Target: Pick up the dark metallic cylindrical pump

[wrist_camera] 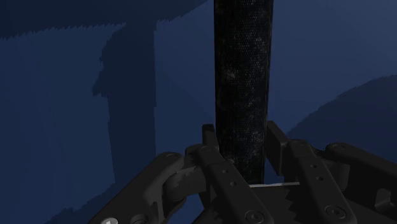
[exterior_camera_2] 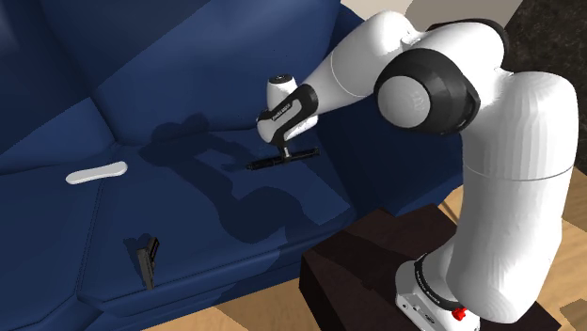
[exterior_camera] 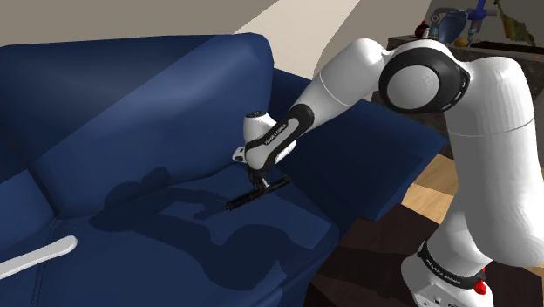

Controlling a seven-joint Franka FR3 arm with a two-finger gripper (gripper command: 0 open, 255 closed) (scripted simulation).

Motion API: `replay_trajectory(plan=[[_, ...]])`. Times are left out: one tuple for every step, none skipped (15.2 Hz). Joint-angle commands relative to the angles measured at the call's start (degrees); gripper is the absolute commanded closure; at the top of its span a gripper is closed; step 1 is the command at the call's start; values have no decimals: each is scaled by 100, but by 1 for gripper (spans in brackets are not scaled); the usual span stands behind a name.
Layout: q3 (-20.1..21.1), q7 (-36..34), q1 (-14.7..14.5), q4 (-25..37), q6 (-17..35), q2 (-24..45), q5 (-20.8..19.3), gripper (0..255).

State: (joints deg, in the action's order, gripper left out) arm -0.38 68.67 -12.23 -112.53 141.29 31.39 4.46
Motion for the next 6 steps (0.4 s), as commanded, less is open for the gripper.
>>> replay_trajectory(plan=[[-6, 0, 4, -41, -100, -141, -6, 255], [-9, -4, 2, -46, -155, -201, -10, 255], [-12, -9, 1, -50, -211, -261, -14, 255], [-14, -13, -1, -53, -267, -320, -18, 255], [-14, -14, -1, -54, -275, -329, -18, 255], [-14, -14, -1, -53, -276, -329, -18, 255]])
